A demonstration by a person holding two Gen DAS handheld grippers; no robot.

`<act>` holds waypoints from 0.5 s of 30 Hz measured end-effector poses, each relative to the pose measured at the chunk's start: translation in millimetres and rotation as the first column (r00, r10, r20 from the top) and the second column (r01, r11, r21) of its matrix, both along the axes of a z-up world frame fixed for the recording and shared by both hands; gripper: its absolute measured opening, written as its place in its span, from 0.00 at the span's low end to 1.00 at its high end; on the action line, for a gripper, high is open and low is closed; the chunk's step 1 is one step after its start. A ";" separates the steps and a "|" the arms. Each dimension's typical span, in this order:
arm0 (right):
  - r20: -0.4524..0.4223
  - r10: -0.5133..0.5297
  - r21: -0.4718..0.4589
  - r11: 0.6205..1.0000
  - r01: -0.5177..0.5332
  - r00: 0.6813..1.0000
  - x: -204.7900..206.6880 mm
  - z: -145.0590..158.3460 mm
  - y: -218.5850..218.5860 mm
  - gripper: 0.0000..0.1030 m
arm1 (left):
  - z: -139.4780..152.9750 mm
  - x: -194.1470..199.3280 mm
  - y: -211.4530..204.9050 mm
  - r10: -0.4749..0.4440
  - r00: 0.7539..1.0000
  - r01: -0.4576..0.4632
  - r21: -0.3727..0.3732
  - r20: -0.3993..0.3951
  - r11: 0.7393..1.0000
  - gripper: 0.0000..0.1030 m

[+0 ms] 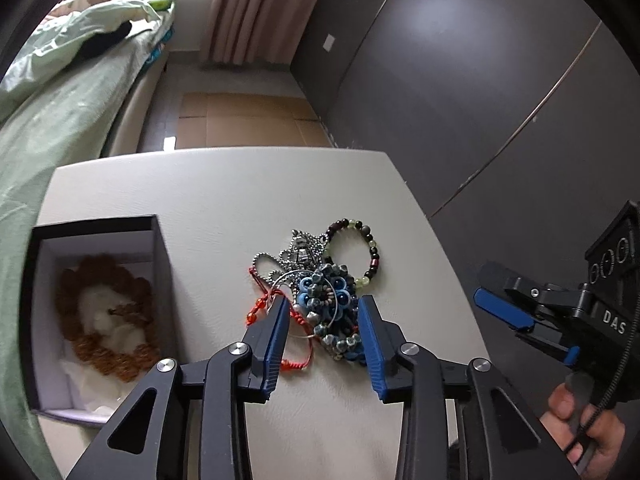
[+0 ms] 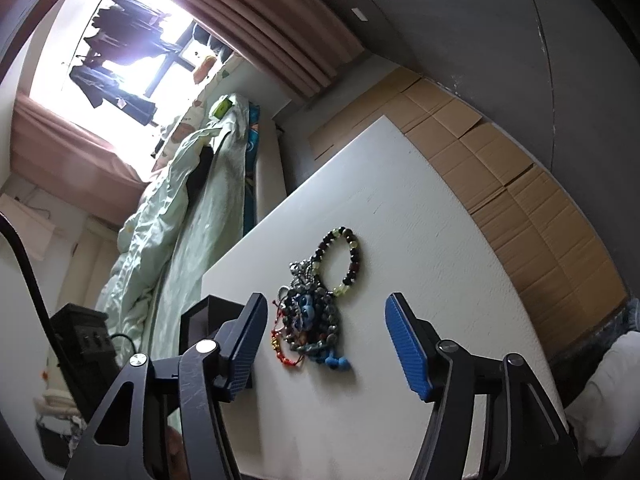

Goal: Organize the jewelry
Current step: 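Grasp the black-and-green bead bracelet with the left tool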

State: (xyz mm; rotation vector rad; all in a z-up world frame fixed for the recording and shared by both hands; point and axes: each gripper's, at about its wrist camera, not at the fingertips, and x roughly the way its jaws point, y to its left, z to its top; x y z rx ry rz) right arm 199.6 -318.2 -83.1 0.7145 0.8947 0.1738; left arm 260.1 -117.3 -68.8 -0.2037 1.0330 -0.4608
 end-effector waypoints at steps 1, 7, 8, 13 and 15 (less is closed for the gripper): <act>-0.005 -0.001 0.000 1.000 0.001 1.000 1.9 -0.9 -0.6 0.56 | -2.4 2.0 -1.3 0.000 1.000 0.000 0.004 -0.006 1.000 0.36; -0.042 -0.015 -0.036 0.999 0.013 0.999 17.8 -8.2 0.0 0.43 | -22.9 16.9 -11.4 -0.006 0.999 0.007 0.025 -0.050 1.000 0.32; -0.046 -0.014 -0.042 0.999 0.012 0.999 20.5 -8.8 1.3 0.42 | -25.5 19.3 -12.0 -0.008 0.998 0.009 0.026 -0.056 1.000 0.31; -0.057 -0.001 -0.071 0.997 -0.003 0.998 30.7 -10.2 6.8 0.41 | -38.1 30.7 -16.6 -0.007 0.996 0.010 0.027 -0.088 1.000 0.27; -0.060 0.004 -0.081 0.997 -0.009 0.998 35.5 -10.4 8.1 0.41 | -37.2 32.8 -14.9 -0.004 0.995 0.004 0.006 -0.100 1.000 0.17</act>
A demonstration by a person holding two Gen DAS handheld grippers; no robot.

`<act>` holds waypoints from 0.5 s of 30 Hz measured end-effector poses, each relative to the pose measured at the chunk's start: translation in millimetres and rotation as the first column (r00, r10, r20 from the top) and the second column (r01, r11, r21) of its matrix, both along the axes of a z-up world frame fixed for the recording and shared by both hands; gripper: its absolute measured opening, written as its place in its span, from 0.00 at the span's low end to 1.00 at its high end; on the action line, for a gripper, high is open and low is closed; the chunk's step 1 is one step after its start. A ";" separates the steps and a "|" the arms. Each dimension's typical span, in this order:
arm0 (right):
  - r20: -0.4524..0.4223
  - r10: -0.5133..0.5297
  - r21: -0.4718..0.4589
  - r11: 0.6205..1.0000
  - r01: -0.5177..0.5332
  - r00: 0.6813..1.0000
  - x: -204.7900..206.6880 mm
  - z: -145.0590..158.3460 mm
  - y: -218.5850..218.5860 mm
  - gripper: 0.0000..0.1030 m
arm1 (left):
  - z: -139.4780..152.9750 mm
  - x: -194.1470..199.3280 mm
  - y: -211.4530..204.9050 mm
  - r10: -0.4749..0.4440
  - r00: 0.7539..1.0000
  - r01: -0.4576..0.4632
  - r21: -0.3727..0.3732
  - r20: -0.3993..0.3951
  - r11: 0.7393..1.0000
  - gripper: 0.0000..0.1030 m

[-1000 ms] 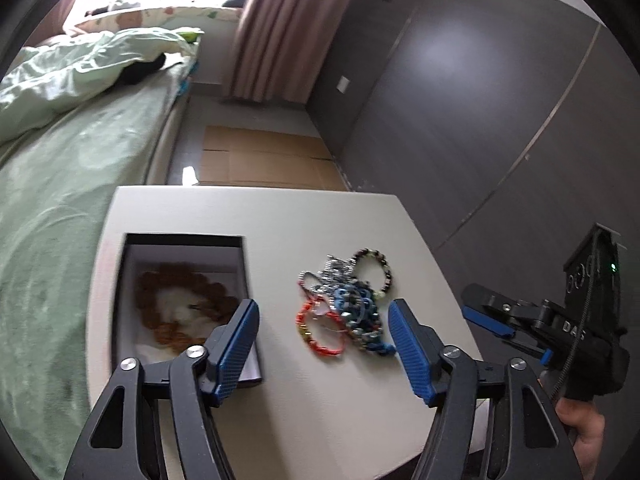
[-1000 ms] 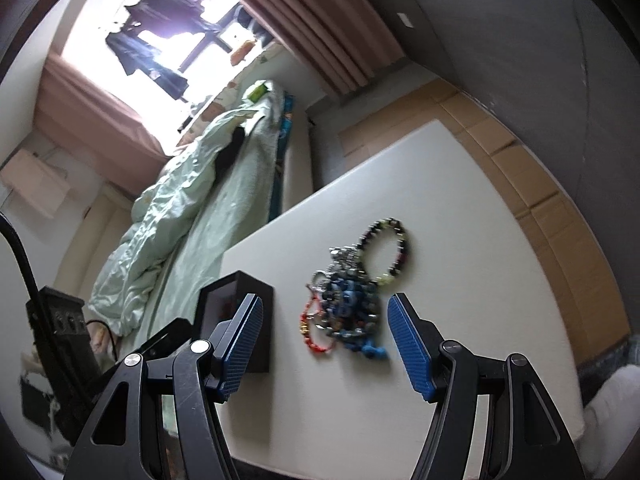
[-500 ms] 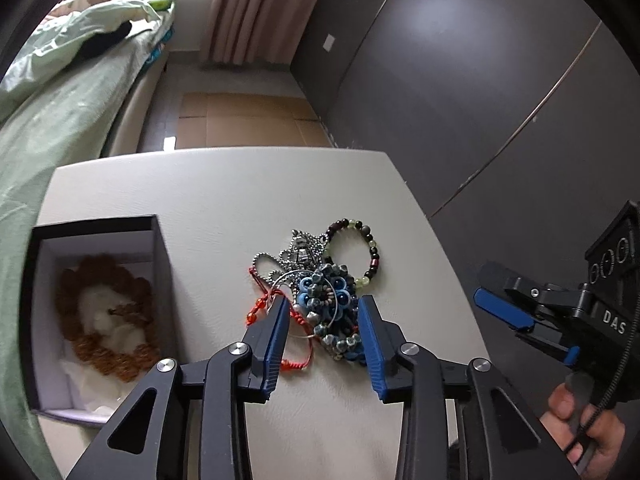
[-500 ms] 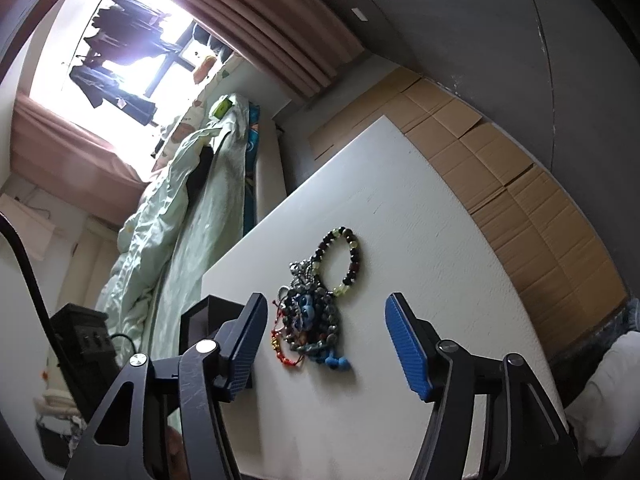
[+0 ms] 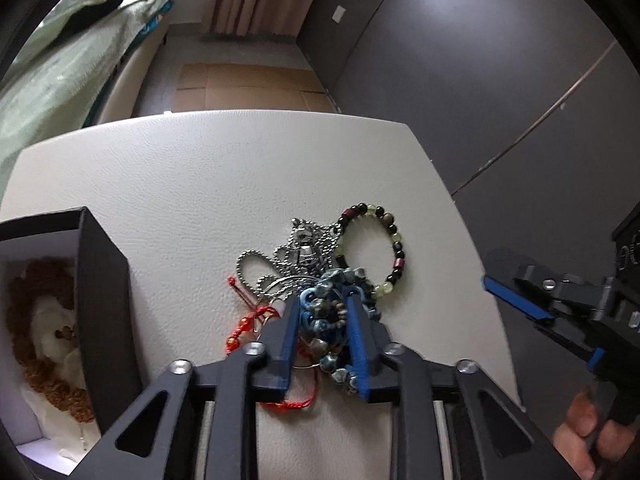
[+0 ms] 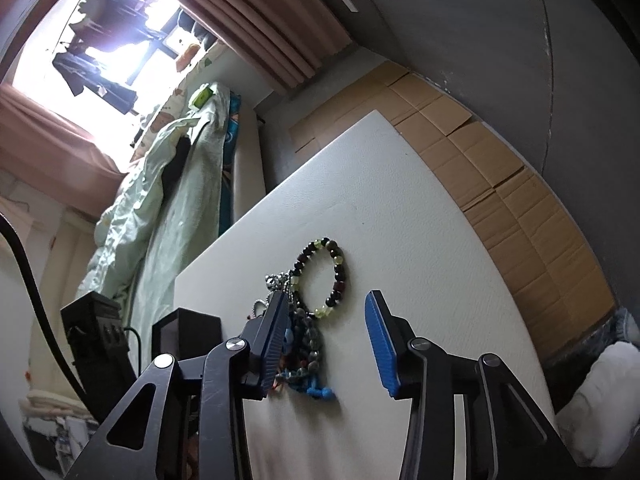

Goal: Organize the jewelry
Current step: 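Grasp the black-and-green bead bracelet with the left tool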

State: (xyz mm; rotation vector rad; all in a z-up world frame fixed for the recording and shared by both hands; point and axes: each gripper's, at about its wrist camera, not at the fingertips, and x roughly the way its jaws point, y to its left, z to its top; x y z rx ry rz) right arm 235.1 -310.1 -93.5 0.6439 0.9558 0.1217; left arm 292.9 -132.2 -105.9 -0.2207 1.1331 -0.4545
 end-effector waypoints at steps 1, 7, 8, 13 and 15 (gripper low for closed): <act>-0.002 0.003 -0.008 1.000 -0.003 1.000 3.0 -0.1 1.0 0.41 | 1.5 -0.5 0.3 0.002 1.000 -0.002 -0.002 0.006 1.000 0.11; -0.024 0.013 -0.059 0.998 -0.014 1.000 20.1 -3.6 6.4 0.34 | 16.8 -0.2 3.7 -0.009 0.999 0.010 -0.031 0.035 0.999 0.10; -0.031 0.015 -0.066 0.998 -0.017 0.999 24.0 -5.3 7.6 0.34 | 19.7 -1.4 5.1 -0.011 0.999 0.012 -0.042 0.040 0.999 0.10; -0.053 0.022 -0.104 0.994 -0.028 0.998 34.2 -12.2 14.7 0.30 | 33.1 -3.9 15.9 0.004 0.998 0.002 -0.084 0.070 0.996 0.10; -0.060 0.027 -0.122 0.992 -0.034 0.998 37.1 -14.3 17.5 0.26 | 39.1 -3.9 24.4 0.019 0.996 -0.010 -0.109 0.082 0.994 0.10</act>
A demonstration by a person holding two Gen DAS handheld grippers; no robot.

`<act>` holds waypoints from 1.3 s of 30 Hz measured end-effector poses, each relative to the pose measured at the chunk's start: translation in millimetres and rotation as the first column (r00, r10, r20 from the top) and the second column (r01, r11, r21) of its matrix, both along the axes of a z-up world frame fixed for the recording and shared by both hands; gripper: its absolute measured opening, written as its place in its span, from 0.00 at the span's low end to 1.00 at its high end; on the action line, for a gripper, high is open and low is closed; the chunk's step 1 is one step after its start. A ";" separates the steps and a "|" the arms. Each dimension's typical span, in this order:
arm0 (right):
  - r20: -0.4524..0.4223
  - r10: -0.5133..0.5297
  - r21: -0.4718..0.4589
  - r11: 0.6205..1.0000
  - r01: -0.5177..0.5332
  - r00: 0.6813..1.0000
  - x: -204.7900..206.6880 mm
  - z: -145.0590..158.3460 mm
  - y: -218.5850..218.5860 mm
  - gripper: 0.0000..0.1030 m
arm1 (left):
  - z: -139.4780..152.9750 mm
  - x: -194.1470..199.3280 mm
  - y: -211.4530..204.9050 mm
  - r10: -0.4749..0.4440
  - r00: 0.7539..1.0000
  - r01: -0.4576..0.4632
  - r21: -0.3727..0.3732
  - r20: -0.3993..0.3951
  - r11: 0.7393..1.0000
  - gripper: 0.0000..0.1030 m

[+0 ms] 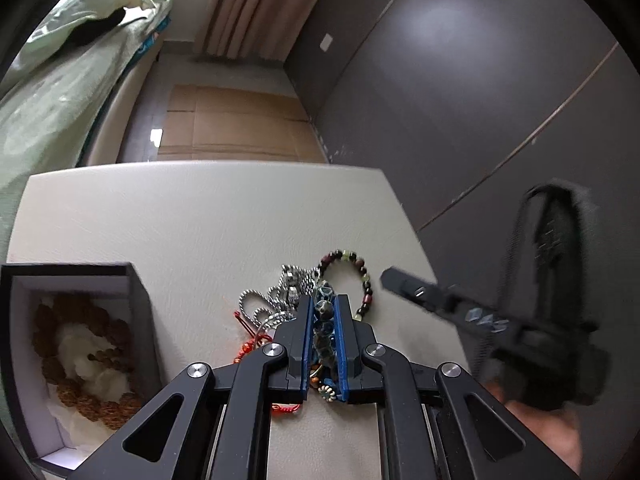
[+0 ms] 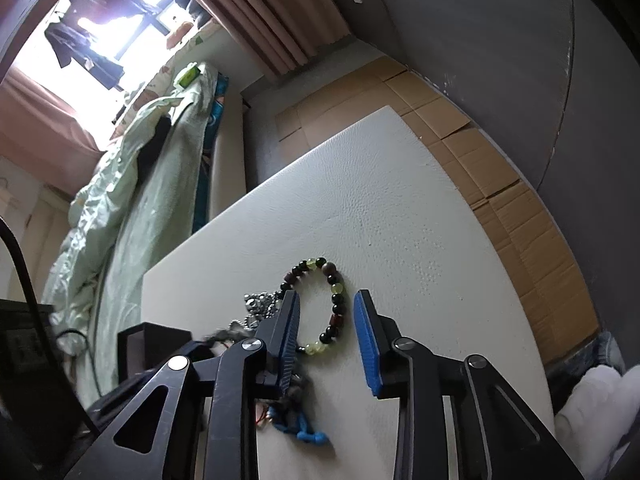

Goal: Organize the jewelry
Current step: 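Grasp the black-and-green bead bracelet with the left tool, then lower the bead bracelet into the black box and open the left tool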

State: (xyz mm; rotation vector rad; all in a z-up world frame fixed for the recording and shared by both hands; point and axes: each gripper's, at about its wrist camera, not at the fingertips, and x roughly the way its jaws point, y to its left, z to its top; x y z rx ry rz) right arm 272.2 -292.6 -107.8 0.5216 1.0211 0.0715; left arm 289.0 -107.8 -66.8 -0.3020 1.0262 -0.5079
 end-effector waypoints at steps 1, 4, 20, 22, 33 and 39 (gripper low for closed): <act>-0.004 0.005 -0.015 1.000 -0.005 1.000 1.4 -1.4 2.7 0.25 | 2.5 0.4 3.8 0.006 1.000 -0.006 -0.009 0.005 1.000 0.10; -0.020 0.019 -0.089 0.996 -0.020 1.000 6.4 -4.2 13.0 0.21 | 9.5 -1.4 17.3 0.027 0.999 -0.027 -0.032 0.022 0.999 0.10; -0.082 0.047 -0.448 0.890 -0.079 0.996 12.5 -8.5 51.3 0.10 | 28.5 -6.9 69.2 0.116 0.991 -0.113 -0.052 0.063 0.992 0.10; -0.081 0.050 -0.436 0.897 -0.080 0.995 13.2 -7.4 48.7 0.10 | 31.9 -9.9 73.2 0.126 0.989 -0.122 -0.053 0.075 0.991 0.10; 0.075 0.082 -0.350 0.935 -0.050 0.994 -7.8 40.3 49.8 0.09 | 57.9 -32.1 96.3 0.200 0.970 -0.184 -0.123 0.135 0.975 0.10; 0.152 0.136 -0.302 0.950 -0.085 0.979 -20.5 61.5 64.6 0.09 | 70.0 -39.0 107.7 0.228 0.958 -0.210 -0.117 0.173 0.971 0.10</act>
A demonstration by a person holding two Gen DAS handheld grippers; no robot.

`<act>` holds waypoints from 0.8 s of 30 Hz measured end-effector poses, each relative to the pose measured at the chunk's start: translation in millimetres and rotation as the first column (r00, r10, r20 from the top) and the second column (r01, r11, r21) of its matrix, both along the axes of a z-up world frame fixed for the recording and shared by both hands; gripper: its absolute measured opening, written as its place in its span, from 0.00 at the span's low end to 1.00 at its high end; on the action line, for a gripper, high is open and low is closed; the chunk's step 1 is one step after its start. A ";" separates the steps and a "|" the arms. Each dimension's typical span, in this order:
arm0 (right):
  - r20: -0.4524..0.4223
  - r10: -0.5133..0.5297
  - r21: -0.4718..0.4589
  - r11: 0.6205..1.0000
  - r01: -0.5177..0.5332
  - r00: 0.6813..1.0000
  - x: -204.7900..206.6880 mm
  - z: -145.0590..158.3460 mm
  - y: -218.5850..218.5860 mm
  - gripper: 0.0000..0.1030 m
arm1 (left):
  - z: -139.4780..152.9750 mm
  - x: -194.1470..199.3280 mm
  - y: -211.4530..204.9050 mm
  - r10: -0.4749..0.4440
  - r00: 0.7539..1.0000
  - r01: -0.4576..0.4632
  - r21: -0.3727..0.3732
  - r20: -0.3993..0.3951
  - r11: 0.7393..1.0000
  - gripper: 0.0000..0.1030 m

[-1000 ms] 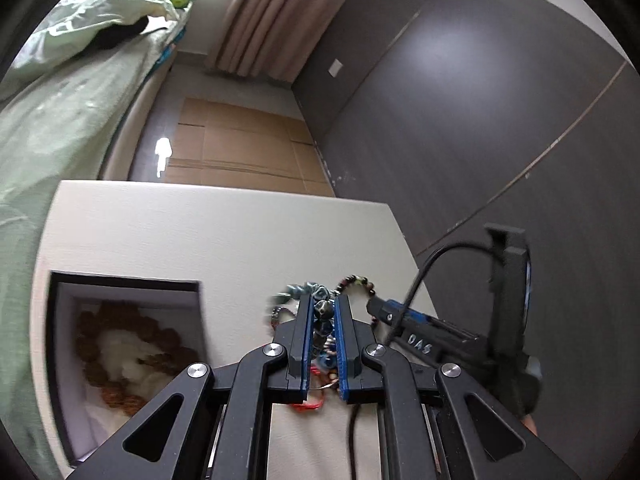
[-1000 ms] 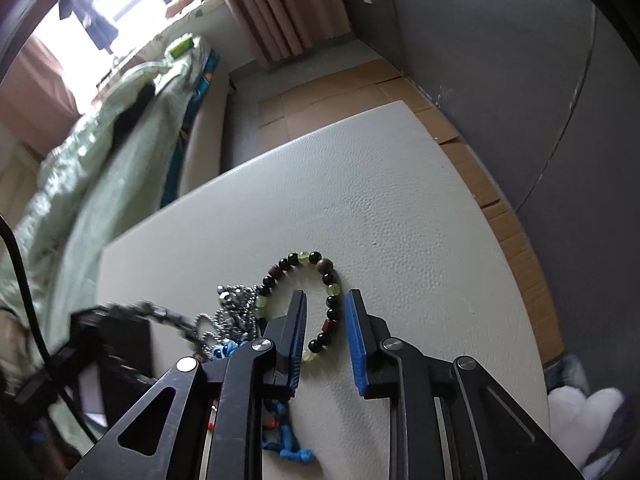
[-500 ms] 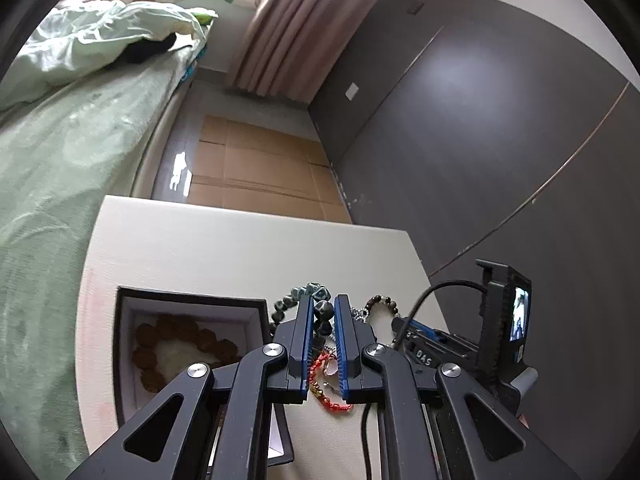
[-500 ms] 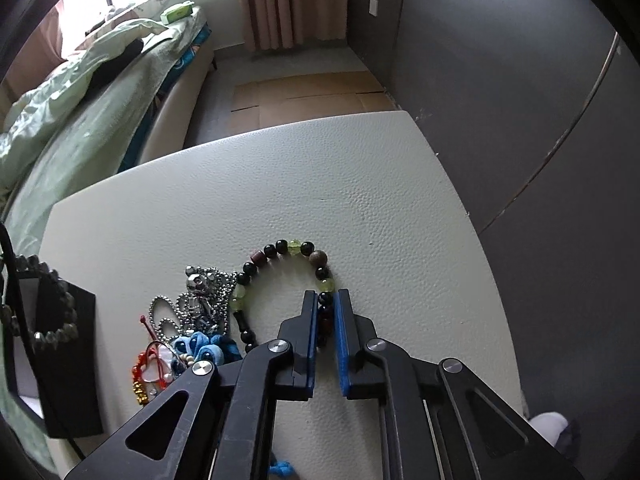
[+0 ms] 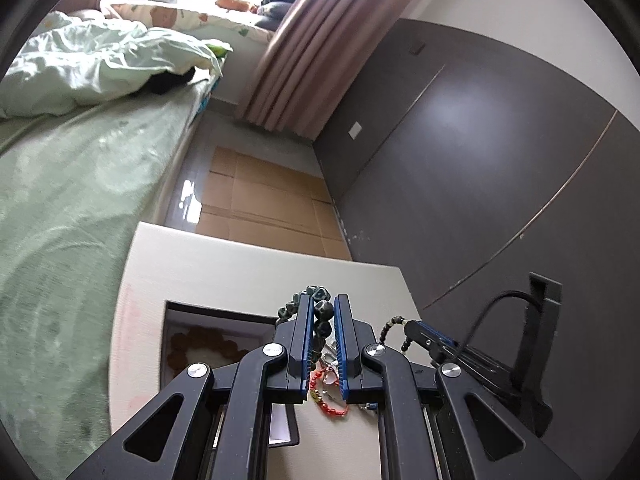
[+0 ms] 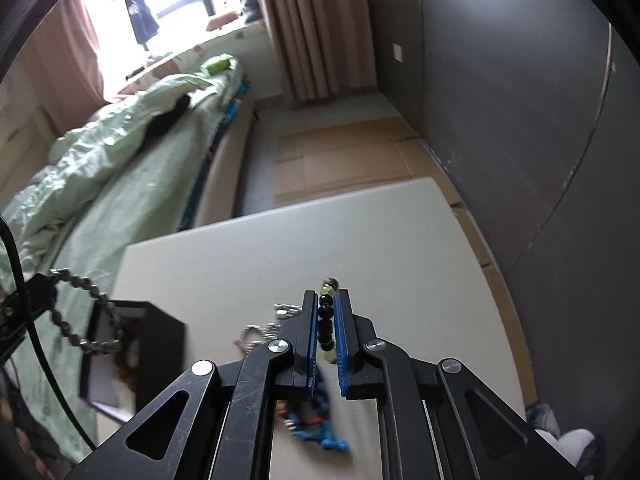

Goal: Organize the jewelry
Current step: 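Lower the bead bracelet into the black box and open the left tool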

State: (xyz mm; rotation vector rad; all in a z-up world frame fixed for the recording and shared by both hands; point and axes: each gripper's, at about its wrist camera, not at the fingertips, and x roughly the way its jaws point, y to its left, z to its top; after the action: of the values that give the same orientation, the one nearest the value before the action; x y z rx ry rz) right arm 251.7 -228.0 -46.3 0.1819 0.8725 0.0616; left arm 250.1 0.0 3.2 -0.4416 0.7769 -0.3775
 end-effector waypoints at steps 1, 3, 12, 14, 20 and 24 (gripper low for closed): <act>0.011 0.016 0.013 1.000 -0.016 1.000 -1.9 3.2 3.4 0.09 | 2.2 -1.0 1.9 0.007 1.000 -0.007 0.002 0.007 1.000 0.10; 0.032 0.051 0.039 0.998 -0.053 0.998 -3.7 8.7 12.5 0.09 | 4.6 -3.1 5.8 0.016 1.000 -0.016 0.005 0.016 1.000 0.10; 0.102 0.204 0.173 0.960 -0.220 0.974 -20.7 21.8 46.0 0.09 | 8.3 -5.3 26.7 0.059 0.998 -0.059 0.008 0.029 0.998 0.10; 0.111 0.228 0.195 0.949 -0.246 0.967 -20.4 21.6 54.7 0.09 | 8.3 -6.0 31.4 0.069 0.997 -0.070 0.006 0.030 0.998 0.10; 0.130 0.308 0.248 0.910 -0.332 0.942 -22.2 19.6 83.6 0.09 | 6.8 -9.1 42.6 0.098 0.995 -0.098 0.011 0.022 0.995 0.10; 0.135 0.353 0.269 0.886 -0.377 0.926 -22.6 16.4 104.8 0.09 | 5.1 -10.1 47.3 0.104 0.994 -0.104 0.018 0.017 0.994 0.10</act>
State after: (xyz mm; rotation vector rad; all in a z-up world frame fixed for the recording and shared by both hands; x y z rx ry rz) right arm 229.1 -123.2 -29.9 0.2862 0.8028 0.5510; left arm 239.9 47.3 8.2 -0.4587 0.7380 -0.2760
